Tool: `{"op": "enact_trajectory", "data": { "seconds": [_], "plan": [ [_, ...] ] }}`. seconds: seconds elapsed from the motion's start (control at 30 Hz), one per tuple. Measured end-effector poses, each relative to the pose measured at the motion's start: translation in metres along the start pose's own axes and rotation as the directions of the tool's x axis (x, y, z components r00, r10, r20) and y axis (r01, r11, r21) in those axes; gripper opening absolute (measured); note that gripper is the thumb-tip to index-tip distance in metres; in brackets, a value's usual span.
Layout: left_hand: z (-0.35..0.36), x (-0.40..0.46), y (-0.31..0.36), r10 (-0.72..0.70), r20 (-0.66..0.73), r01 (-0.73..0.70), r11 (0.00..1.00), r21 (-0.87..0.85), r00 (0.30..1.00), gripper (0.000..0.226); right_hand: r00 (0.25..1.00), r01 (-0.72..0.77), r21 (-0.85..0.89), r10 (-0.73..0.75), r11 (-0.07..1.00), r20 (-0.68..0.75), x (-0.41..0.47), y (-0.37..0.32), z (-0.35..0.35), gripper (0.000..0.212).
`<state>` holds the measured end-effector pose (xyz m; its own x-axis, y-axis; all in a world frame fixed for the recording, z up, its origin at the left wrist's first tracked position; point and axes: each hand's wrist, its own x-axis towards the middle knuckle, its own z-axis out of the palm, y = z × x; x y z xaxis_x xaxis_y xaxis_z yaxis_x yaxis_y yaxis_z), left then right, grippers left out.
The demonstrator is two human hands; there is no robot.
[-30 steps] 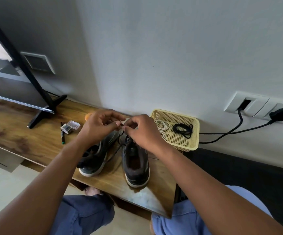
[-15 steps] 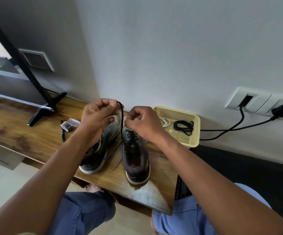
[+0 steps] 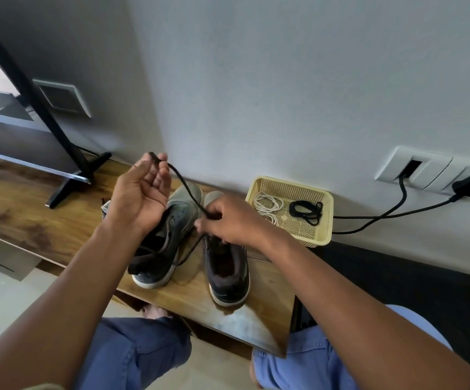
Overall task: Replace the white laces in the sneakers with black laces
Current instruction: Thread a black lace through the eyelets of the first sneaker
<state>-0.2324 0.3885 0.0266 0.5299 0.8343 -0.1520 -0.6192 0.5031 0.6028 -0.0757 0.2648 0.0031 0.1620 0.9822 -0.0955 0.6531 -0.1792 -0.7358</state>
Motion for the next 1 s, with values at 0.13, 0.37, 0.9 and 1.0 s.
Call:
{"op": "enact_trajectory", "data": {
  "seconds": [0.13,0.37,0.9,1.0],
  "plan": [
    [-0.007,-0.001,0.009,0.018,-0.102,-0.031,0.992,-0.120,0.995,0.005,0.927,-0.100,-0.269,-0.008,0.958,-0.375,0.000,0.009,-0.008,0.021],
    [-0.007,-0.002,0.007,0.014,-0.050,-0.017,0.998,-0.061,0.999,0.012,0.865,-0.078,0.285,0.207,0.955,-0.457,0.019,0.018,-0.007,0.017],
    [-0.004,-0.002,-0.014,-0.075,0.128,-0.050,0.643,0.764,0.989,0.004,0.967,-0.007,-0.161,-0.034,0.987,-0.251,0.001,0.025,0.001,0.032],
    [-0.005,-0.006,-0.025,-0.067,0.110,-0.076,0.384,0.920,0.992,0.012,0.962,-0.096,-0.078,0.072,0.992,-0.264,-0.014,0.030,-0.001,0.019]
  ]
}}
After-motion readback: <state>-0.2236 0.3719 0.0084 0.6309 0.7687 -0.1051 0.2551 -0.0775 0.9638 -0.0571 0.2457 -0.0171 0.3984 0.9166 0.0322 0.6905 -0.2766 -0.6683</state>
